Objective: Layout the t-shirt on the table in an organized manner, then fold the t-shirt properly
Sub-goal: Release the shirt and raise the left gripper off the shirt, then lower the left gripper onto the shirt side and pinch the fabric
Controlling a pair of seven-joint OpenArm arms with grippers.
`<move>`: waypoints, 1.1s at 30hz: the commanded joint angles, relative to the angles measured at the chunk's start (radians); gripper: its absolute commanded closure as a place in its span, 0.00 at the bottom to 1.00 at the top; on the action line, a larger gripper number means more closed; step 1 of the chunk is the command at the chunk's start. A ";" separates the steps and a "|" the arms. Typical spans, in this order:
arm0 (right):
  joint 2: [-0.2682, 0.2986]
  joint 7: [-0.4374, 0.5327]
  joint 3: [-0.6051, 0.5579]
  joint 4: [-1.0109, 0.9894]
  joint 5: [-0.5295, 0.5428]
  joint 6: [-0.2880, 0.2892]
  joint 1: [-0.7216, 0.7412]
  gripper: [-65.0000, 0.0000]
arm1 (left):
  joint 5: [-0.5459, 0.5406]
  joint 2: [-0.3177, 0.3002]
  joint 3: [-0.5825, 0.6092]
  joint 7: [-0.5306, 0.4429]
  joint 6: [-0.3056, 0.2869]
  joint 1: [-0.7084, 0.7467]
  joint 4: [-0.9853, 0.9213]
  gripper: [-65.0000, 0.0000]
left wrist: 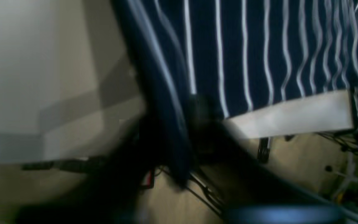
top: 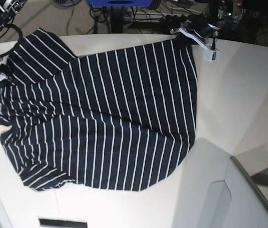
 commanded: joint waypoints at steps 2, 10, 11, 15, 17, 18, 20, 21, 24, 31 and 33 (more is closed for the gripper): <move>0.020 0.000 0.000 0.010 0.000 0.004 0.006 1.00 | -0.012 -0.011 -0.011 -0.019 0.033 -0.009 0.030 1.00; 0.022 0.000 -0.002 0.010 0.000 0.004 0.006 1.00 | -0.002 -0.105 0.023 0.041 0.236 -0.100 0.276 1.00; 0.022 0.000 -0.002 0.010 0.000 0.004 0.006 1.00 | 0.018 -0.120 0.061 0.074 0.245 -0.137 0.282 1.00; 0.023 -0.001 -0.002 0.010 0.000 0.004 0.008 1.00 | 0.190 -0.120 0.262 0.178 0.337 -0.292 0.247 1.00; 0.023 -0.001 -0.002 0.010 -0.001 0.004 0.008 1.00 | 0.273 -0.109 0.366 0.196 0.365 -0.361 0.207 1.00; 0.023 -0.001 -0.003 0.010 -0.001 0.004 0.008 1.00 | 0.310 -0.097 0.408 0.201 0.368 -0.398 0.175 1.00; 0.023 -0.001 -0.003 0.010 -0.001 0.004 0.008 1.00 | 0.367 -0.066 0.466 0.219 0.368 -0.473 0.096 1.00; 0.023 -0.001 -0.003 0.010 -0.001 0.004 0.008 1.00 | 0.385 -0.046 0.481 0.229 0.368 -0.507 0.053 1.00; 0.023 -0.001 -0.003 0.010 -0.003 0.004 0.008 1.00 | 0.420 0.007 0.483 0.229 0.368 -0.596 -0.069 1.00; 0.039 -0.003 -0.003 0.010 -0.003 0.004 0.006 1.00 | 0.410 0.036 0.480 0.229 0.368 -0.737 -0.257 1.00; 0.046 -0.024 -0.003 0.010 -0.003 0.004 0.006 1.00 | 0.410 0.035 0.474 0.229 0.368 -0.746 -0.267 1.00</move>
